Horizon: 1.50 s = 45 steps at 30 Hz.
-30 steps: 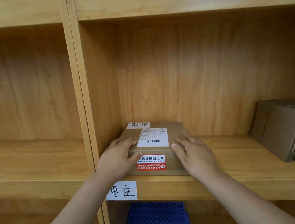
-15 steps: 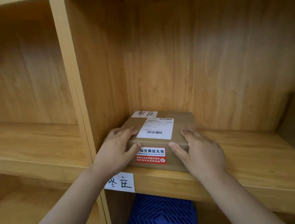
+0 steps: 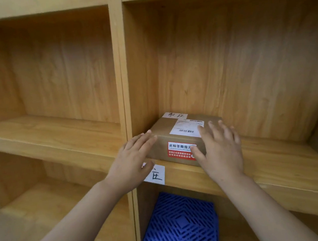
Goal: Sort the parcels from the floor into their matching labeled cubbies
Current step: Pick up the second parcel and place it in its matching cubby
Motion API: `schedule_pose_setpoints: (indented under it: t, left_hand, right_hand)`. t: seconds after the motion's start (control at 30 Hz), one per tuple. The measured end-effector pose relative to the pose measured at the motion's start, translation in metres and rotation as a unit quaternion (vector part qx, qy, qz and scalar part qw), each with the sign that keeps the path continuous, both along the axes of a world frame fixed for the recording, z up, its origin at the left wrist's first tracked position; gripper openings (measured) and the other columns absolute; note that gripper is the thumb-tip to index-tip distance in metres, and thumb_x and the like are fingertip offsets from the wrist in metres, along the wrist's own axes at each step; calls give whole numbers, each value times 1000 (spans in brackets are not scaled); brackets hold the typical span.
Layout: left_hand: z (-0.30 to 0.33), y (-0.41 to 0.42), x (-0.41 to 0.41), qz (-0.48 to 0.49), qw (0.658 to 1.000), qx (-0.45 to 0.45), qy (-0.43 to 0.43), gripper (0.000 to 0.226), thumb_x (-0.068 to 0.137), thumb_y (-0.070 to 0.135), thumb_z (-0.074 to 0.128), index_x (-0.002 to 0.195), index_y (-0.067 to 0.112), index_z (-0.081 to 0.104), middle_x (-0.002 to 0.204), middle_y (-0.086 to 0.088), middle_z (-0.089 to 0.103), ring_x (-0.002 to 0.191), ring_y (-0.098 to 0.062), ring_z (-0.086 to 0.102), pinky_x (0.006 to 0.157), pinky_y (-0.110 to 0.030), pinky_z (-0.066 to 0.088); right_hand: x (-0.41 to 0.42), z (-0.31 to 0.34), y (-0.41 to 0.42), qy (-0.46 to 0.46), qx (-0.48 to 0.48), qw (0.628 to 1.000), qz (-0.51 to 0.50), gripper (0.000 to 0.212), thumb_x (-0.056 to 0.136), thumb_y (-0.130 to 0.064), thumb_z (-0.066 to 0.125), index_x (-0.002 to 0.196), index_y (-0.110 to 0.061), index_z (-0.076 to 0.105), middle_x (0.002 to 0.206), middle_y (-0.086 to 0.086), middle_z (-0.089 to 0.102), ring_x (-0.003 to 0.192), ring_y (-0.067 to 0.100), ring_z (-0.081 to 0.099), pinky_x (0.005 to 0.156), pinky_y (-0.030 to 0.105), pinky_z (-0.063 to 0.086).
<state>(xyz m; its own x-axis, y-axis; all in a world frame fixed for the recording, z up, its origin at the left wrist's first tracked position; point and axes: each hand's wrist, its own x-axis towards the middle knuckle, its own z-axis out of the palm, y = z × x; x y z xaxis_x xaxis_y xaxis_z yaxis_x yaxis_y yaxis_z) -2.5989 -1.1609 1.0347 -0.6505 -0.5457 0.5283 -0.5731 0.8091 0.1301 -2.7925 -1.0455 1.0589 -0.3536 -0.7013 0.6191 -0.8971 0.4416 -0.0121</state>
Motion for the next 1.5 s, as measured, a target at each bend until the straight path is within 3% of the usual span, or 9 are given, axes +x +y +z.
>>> schedule_pose_setpoints:
  t: [0.1, 0.23, 0.53, 0.77, 0.97, 1.1, 1.23, 1.33, 1.5]
  left_hand:
    - [-11, 15, 52, 24, 1000, 8, 3, 65, 90, 35, 50, 146, 31, 18, 157, 9, 16, 143, -15, 16, 112, -37, 23]
    - [-22, 41, 143, 75, 996, 36, 25, 61, 88, 32, 53, 144, 30, 27, 153, 9, 28, 139, -14, 24, 111, -36, 26]
    - [-64, 132, 384, 247, 962, 93, 72, 52, 87, 31, 56, 137, 27, 41, 140, 6, 48, 130, -16, 39, 107, -32, 30]
    - [-93, 223, 533, 356, 918, 148, 97, 51, 84, 40, 47, 132, 26, 48, 137, 5, 51, 128, -17, 41, 107, -34, 31]
    - [-112, 294, 628, 456, 870, 144, 119, 46, 87, 34, 55, 132, 28, 48, 138, 8, 48, 131, -12, 37, 108, -31, 29]
    - [-121, 329, 673, 519, 831, 146, 138, 46, 85, 35, 58, 130, 30, 49, 137, 9, 50, 129, -11, 39, 108, -33, 32]
    - [-124, 357, 708, 578, 788, 144, 156, 46, 86, 31, 59, 131, 26, 49, 138, 5, 49, 130, -12, 40, 107, -27, 31]
    - [-125, 373, 732, 618, 754, 148, 164, 46, 88, 29, 58, 133, 25, 48, 140, 7, 47, 129, -9, 41, 100, -19, 29]
    - [-127, 389, 772, 684, 692, 149, 178, 47, 87, 34, 57, 132, 31, 45, 140, 10, 46, 126, -5, 43, 98, -21, 36]
  right_hand:
    - [51, -4, 0, 5, -20, 999, 50, 51, 81, -43, 59, 125, -17, 58, 132, 13, 58, 128, 35, 47, 109, 52, 32]
    - [136, -15, 4, -4, -5, 992, 129, 49, 82, -38, 62, 126, -19, 56, 136, 12, 55, 128, 33, 47, 107, 50, 34]
    - [352, -58, 27, -23, 94, 946, 310, 53, 92, -40, 47, 143, -25, 37, 153, 8, 33, 141, 26, 28, 116, 43, 17]
    - [517, -90, 55, 8, 120, 905, 409, 52, 80, -36, 65, 129, -19, 57, 134, 12, 57, 123, 30, 53, 105, 47, 38]
    - [637, -107, 78, 9, 140, 837, 529, 54, 87, -36, 56, 138, -22, 44, 146, 6, 44, 134, 26, 40, 113, 43, 26]
    - [701, -117, 88, 12, 136, 798, 587, 52, 77, -31, 69, 126, -18, 57, 129, 8, 59, 118, 29, 55, 104, 46, 39]
    - [758, -122, 94, 4, 149, 751, 643, 49, 83, -30, 62, 130, -20, 54, 134, 6, 57, 123, 26, 52, 106, 43, 35]
    - [797, -127, 93, -9, 146, 713, 686, 45, 82, -25, 62, 126, -18, 59, 126, 5, 62, 115, 27, 57, 100, 43, 40]
    - [859, -132, 83, -10, 160, 649, 743, 45, 84, -27, 58, 128, -21, 57, 123, 1, 63, 114, 24, 57, 99, 40, 40]
